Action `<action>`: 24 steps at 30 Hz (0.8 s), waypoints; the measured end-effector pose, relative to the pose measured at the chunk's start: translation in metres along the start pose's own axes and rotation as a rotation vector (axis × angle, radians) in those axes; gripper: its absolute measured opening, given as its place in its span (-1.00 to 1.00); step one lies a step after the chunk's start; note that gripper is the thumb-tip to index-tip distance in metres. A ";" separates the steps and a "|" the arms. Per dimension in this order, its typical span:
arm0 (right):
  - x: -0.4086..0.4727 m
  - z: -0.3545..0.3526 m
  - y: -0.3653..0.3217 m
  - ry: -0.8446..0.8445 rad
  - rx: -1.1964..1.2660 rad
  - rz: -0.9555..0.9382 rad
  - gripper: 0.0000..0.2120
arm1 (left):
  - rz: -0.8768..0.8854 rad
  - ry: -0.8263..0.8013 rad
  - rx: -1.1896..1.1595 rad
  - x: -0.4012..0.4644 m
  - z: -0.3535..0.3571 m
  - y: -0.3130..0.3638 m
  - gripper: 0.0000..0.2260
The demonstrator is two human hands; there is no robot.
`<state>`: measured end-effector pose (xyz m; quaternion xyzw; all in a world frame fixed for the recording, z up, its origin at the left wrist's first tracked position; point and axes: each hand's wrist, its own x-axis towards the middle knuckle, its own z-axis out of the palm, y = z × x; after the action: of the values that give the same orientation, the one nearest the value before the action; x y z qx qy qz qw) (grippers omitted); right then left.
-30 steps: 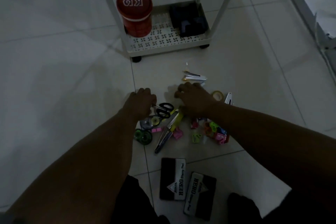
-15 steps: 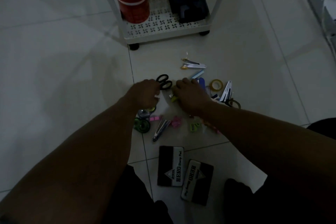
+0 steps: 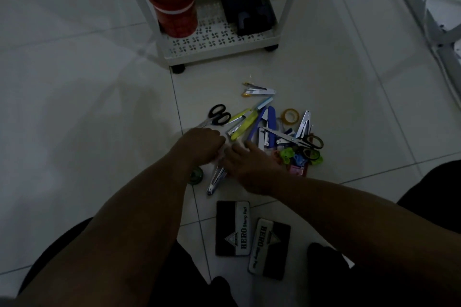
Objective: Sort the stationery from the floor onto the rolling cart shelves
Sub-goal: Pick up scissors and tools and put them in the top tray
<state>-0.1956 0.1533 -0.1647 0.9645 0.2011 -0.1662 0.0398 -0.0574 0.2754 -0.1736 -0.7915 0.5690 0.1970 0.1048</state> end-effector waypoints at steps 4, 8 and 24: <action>-0.007 0.001 -0.021 -0.122 0.029 -0.512 -0.49 | 0.004 -0.072 -0.107 -0.001 0.001 0.000 -0.84; -0.005 0.004 -0.033 -0.205 -0.048 -0.549 -0.44 | -0.032 -0.076 -0.155 -0.001 0.004 0.001 -0.84; -0.001 -0.034 0.007 -0.592 0.186 -0.340 -0.37 | -0.119 -0.040 -0.224 0.008 0.007 -0.005 -0.75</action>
<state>-0.1837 0.1515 -0.1326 0.8267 0.3228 -0.4603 -0.0199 -0.0516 0.2726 -0.1833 -0.8265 0.4931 0.2687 0.0385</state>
